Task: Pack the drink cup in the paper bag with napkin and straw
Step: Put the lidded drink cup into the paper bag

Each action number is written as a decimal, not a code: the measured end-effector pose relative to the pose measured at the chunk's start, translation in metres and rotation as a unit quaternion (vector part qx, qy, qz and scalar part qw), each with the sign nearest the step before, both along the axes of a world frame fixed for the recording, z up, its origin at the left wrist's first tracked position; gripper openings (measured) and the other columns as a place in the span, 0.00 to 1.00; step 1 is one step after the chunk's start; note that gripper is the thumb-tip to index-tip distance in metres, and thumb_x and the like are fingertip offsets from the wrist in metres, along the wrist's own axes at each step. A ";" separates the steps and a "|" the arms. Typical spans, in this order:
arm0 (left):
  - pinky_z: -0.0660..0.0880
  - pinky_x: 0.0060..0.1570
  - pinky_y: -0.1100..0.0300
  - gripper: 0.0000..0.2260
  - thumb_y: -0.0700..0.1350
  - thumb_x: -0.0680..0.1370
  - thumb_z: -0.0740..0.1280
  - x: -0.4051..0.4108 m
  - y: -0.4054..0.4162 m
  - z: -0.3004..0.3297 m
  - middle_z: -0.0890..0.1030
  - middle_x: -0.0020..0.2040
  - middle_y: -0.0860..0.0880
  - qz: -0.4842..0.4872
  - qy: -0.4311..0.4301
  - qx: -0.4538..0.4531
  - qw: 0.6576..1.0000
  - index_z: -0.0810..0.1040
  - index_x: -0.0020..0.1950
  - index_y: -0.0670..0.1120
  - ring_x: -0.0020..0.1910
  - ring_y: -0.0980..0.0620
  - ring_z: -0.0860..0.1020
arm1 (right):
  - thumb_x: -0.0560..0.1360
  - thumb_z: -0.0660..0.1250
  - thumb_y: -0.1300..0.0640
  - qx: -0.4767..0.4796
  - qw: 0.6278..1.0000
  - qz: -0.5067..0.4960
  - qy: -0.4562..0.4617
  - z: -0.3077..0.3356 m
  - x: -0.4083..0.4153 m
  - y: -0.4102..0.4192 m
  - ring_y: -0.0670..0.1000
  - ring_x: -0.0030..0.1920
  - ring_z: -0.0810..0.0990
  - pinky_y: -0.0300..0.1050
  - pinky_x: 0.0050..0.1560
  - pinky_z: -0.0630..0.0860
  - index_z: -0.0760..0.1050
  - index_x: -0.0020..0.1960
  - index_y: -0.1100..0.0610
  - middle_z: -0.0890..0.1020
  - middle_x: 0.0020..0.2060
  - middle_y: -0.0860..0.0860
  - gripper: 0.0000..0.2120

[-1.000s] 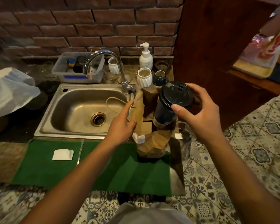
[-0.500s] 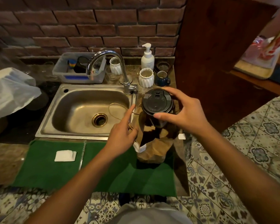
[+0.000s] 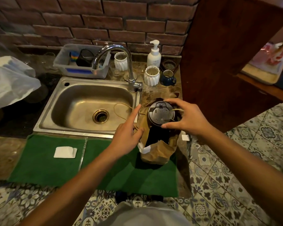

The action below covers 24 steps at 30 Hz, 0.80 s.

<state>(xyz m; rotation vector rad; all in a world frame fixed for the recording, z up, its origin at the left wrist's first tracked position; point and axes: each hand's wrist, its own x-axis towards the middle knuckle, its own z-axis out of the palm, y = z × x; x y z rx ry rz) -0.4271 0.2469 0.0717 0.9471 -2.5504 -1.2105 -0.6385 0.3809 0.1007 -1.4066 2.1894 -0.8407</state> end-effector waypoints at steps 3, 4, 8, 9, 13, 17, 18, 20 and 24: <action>0.59 0.27 0.59 0.36 0.48 0.82 0.67 -0.002 -0.002 0.001 0.68 0.28 0.50 0.001 -0.004 -0.008 1.000 0.49 0.82 0.61 0.26 0.55 0.67 | 0.63 0.80 0.36 0.031 0.994 0.017 0.107 -0.008 -0.005 -0.004 0.51 0.70 0.74 0.53 0.71 0.69 0.74 0.72 0.50 0.79 0.68 0.49 0.42; 0.60 0.27 0.59 0.36 0.48 0.82 0.67 -0.002 -0.002 0.001 0.68 0.28 0.50 0.000 -0.004 -0.009 1.000 0.49 0.82 0.61 0.26 0.55 0.67 | 0.63 0.78 0.34 0.046 0.987 0.025 0.150 -0.011 -0.007 -0.005 0.52 0.70 0.72 0.53 0.71 0.67 0.75 0.71 0.51 0.78 0.68 0.50 0.42; 0.58 0.26 0.62 0.36 0.47 0.82 0.67 0.000 -0.001 -0.002 0.68 0.28 0.51 -0.008 -0.003 -0.012 1.000 0.48 0.82 0.61 0.26 0.56 0.67 | 0.63 0.72 0.26 0.104 0.955 0.063 0.271 -0.021 -0.013 -0.012 0.54 0.72 0.71 0.53 0.73 0.62 0.78 0.68 0.53 0.78 0.67 0.51 0.43; 0.59 0.26 0.62 0.36 0.47 0.82 0.67 0.000 -0.002 -0.003 0.67 0.28 0.51 -0.006 -0.002 -0.012 1.000 0.48 0.83 0.61 0.26 0.56 0.67 | 0.63 0.71 0.25 0.116 0.949 0.070 0.285 -0.022 -0.013 -0.014 0.54 0.72 0.71 0.54 0.73 0.62 0.79 0.68 0.53 0.79 0.66 0.51 0.43; 0.61 0.25 0.63 0.36 0.46 0.82 0.67 0.000 -0.003 -0.004 0.67 0.28 0.52 0.003 -0.002 -0.011 1.000 0.49 0.83 0.61 0.26 0.55 0.67 | 0.63 0.68 0.22 0.158 0.925 0.086 0.335 -0.018 -0.006 -0.029 0.56 0.69 0.72 0.57 0.73 0.62 0.81 0.65 0.53 0.79 0.62 0.51 0.43; 0.61 0.27 0.61 0.36 0.46 0.82 0.67 0.001 -0.009 -0.002 0.69 0.28 0.52 0.006 -0.005 -0.017 1.000 0.48 0.83 0.61 0.26 0.54 0.70 | 0.64 0.68 0.23 0.185 0.914 0.099 0.347 -0.006 0.000 -0.043 0.57 0.69 0.71 0.60 0.76 0.61 0.81 0.65 0.54 0.79 0.63 0.52 0.42; 0.62 0.26 0.59 0.37 0.46 0.82 0.67 0.001 -0.010 -0.001 0.69 0.27 0.52 0.010 -0.002 -0.020 1.000 0.48 0.82 0.61 0.26 0.53 0.70 | 0.64 0.68 0.23 0.187 0.911 0.101 0.352 -0.003 0.000 -0.044 0.57 0.70 0.71 0.61 0.76 0.60 0.81 0.64 0.54 0.79 0.63 0.52 0.42; 0.63 0.26 0.58 0.37 0.46 0.82 0.67 0.002 -0.011 -0.001 0.70 0.26 0.53 0.005 0.002 -0.033 0.999 0.47 0.82 0.61 0.25 0.53 0.71 | 0.64 0.68 0.23 0.200 0.903 0.105 0.367 0.001 0.002 -0.047 0.57 0.71 0.70 0.62 0.76 0.59 0.81 0.64 0.54 0.79 0.64 0.53 0.42; 0.65 0.26 0.53 0.37 0.45 0.82 0.66 0.002 -0.005 -0.004 0.73 0.29 0.48 -0.018 0.016 -0.009 1.000 0.47 0.82 0.63 0.25 0.49 0.71 | 0.64 0.69 0.24 0.250 0.885 0.105 0.377 -0.009 0.012 -0.058 0.58 0.71 0.69 0.63 0.75 0.60 0.81 0.64 0.55 0.78 0.65 0.54 0.42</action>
